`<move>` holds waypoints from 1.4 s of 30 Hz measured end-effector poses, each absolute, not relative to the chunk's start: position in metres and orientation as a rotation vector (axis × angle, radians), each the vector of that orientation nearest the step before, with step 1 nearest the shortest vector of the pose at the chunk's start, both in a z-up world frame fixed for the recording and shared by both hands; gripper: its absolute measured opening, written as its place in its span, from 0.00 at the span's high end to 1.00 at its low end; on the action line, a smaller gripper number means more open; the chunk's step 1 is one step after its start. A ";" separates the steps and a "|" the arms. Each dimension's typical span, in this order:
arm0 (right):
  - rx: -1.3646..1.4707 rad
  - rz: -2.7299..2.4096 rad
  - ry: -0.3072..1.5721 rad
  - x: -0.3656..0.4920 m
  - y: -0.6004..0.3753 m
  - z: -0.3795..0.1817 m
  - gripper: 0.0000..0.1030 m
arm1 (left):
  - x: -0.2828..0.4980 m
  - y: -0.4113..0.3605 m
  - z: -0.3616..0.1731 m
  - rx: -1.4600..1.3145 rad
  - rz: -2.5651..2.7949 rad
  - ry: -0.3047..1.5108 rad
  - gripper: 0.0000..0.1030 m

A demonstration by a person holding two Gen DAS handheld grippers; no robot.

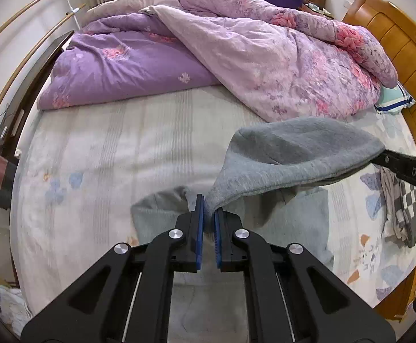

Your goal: Fold large clothes

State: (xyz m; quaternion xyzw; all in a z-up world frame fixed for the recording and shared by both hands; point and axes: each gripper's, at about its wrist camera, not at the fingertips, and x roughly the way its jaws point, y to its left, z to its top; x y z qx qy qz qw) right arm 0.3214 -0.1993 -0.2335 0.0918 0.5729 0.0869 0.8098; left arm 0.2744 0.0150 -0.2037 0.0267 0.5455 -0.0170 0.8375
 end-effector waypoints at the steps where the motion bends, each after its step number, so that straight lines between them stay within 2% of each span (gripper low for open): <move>1: 0.195 0.182 1.230 0.312 -0.200 -0.233 0.95 | 0.268 0.015 -0.203 0.055 -0.035 1.160 0.94; 10: 0.190 0.137 1.289 0.229 -0.198 -0.245 0.94 | 0.197 0.009 -0.222 0.103 -0.031 1.212 0.93; 17: 0.201 0.083 1.371 0.164 -0.187 -0.283 0.94 | 0.132 0.019 -0.272 0.107 -0.081 1.315 0.93; 21: 0.200 0.050 1.449 0.135 -0.173 -0.318 0.94 | 0.108 0.029 -0.298 0.112 -0.114 1.310 0.93; 24: 0.199 0.017 1.534 0.120 -0.166 -0.352 0.94 | 0.097 0.033 -0.326 0.142 -0.131 1.373 0.92; 27: 0.231 -0.010 1.649 0.104 -0.162 -0.393 0.90 | 0.090 0.038 -0.349 0.167 -0.126 1.398 0.88; 28: 0.225 -0.021 1.689 0.099 -0.160 -0.403 0.78 | 0.087 0.040 -0.356 0.176 -0.115 1.413 0.79; 29: 0.214 -0.040 1.739 0.095 -0.159 -0.415 0.54 | 0.085 0.043 -0.361 0.178 -0.105 1.426 0.65; 30: 0.205 -0.059 1.771 0.090 -0.158 -0.422 0.40 | 0.083 0.046 -0.366 0.172 -0.096 1.444 0.58; 31: 0.198 -0.071 1.776 0.085 -0.158 -0.424 0.18 | 0.081 0.049 -0.369 0.153 -0.093 1.450 0.52; 32: 0.187 -0.082 1.771 0.079 -0.158 -0.424 0.14 | 0.079 0.052 -0.370 0.139 -0.090 1.452 0.52; 34: 0.185 -0.091 1.772 0.069 -0.159 -0.423 0.12 | 0.076 0.058 -0.371 0.114 -0.078 1.471 0.47; 36: 0.225 -0.091 1.811 0.059 -0.161 -0.425 0.11 | 0.073 0.061 -0.369 0.096 -0.062 1.480 0.46; 38: 0.250 -0.089 1.827 0.055 -0.164 -0.424 0.11 | 0.073 0.064 -0.363 0.059 -0.054 1.482 0.40; 42: 0.249 -0.144 1.752 0.059 -0.174 -0.402 0.11 | 0.081 0.060 -0.359 0.030 -0.081 1.482 0.40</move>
